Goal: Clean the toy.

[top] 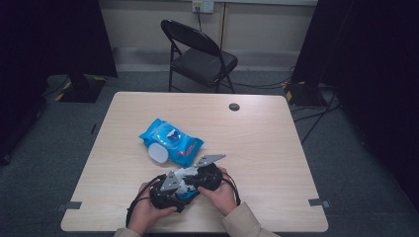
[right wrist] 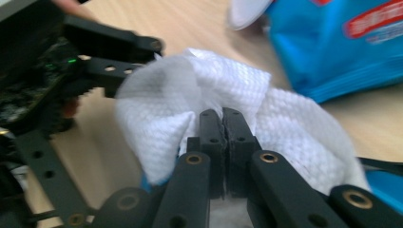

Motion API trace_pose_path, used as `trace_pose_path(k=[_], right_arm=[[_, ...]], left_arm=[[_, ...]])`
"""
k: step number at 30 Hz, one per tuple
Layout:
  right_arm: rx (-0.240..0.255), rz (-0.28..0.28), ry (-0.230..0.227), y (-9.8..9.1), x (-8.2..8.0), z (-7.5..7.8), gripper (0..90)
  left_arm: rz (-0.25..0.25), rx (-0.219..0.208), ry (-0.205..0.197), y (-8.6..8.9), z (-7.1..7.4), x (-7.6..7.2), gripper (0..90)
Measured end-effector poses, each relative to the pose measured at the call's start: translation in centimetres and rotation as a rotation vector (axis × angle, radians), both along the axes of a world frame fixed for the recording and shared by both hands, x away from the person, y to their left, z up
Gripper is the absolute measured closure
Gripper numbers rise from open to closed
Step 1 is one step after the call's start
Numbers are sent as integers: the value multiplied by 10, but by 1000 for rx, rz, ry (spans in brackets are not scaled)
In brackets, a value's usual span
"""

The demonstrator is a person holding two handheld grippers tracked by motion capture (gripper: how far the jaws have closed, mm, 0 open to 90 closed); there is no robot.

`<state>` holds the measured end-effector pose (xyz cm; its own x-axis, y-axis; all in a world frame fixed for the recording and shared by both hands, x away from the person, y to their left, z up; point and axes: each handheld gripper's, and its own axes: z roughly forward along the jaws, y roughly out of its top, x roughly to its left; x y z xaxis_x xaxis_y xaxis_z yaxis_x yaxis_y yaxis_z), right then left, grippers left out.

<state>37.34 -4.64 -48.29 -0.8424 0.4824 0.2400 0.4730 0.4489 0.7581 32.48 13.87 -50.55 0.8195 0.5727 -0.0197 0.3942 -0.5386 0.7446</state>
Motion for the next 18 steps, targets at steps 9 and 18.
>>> trace_pose_path(k=[9,18], right_arm=[[18,-38,1,-8,6,0,886],[26,-81,2,-22,12,1,886]], left_arm=[[0,0,0,0,0,0,255],[-1,1,0,0,0,0,255]])
